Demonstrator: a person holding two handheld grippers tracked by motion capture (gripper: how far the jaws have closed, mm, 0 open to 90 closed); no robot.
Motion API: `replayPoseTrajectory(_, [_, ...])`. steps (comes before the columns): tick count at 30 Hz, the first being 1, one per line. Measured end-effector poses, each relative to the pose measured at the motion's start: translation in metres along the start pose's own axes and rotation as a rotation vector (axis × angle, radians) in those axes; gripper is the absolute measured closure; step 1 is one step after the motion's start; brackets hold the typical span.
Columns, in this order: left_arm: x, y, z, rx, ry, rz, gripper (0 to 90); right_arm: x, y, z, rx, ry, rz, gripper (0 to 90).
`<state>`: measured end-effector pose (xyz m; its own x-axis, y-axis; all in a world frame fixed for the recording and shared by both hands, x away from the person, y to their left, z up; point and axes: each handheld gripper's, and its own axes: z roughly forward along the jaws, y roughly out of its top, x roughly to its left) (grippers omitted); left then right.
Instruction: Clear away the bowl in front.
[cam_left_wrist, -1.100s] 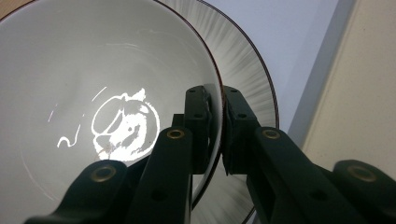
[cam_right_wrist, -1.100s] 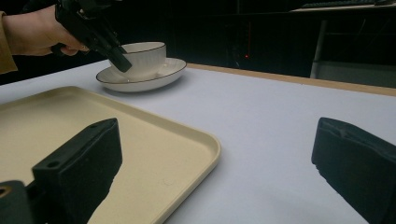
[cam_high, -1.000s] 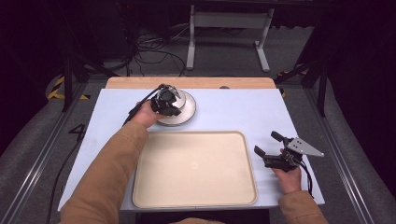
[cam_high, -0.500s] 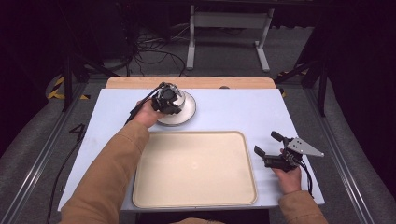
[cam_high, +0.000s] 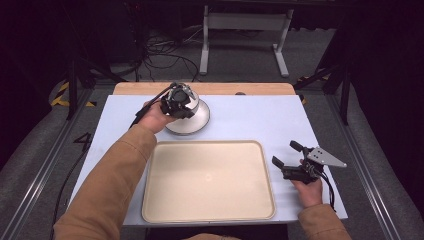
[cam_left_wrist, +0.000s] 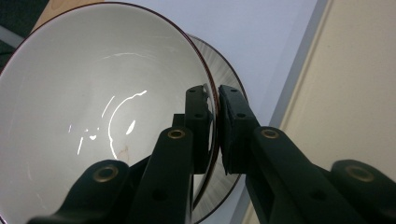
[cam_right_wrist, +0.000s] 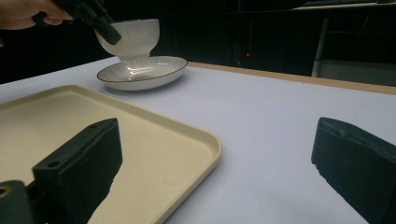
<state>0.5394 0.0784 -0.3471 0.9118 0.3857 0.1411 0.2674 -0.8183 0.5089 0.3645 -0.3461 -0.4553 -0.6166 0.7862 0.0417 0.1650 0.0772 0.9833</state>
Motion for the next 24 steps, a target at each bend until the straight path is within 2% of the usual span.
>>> replayPoseTrajectory(10, [-0.014, 0.012, -0.025, 0.008, -0.023, 0.051, 83.4, 0.0, 0.0, 0.0, 0.0, 0.001, -0.002, 2.2])
replayPoseTrajectory(24, [-0.04, 0.015, -0.055, -0.002, -0.078, 0.13, 83.3, 0.0, 0.0, 0.0, 0.007, 0.004, -0.001, 2.3])
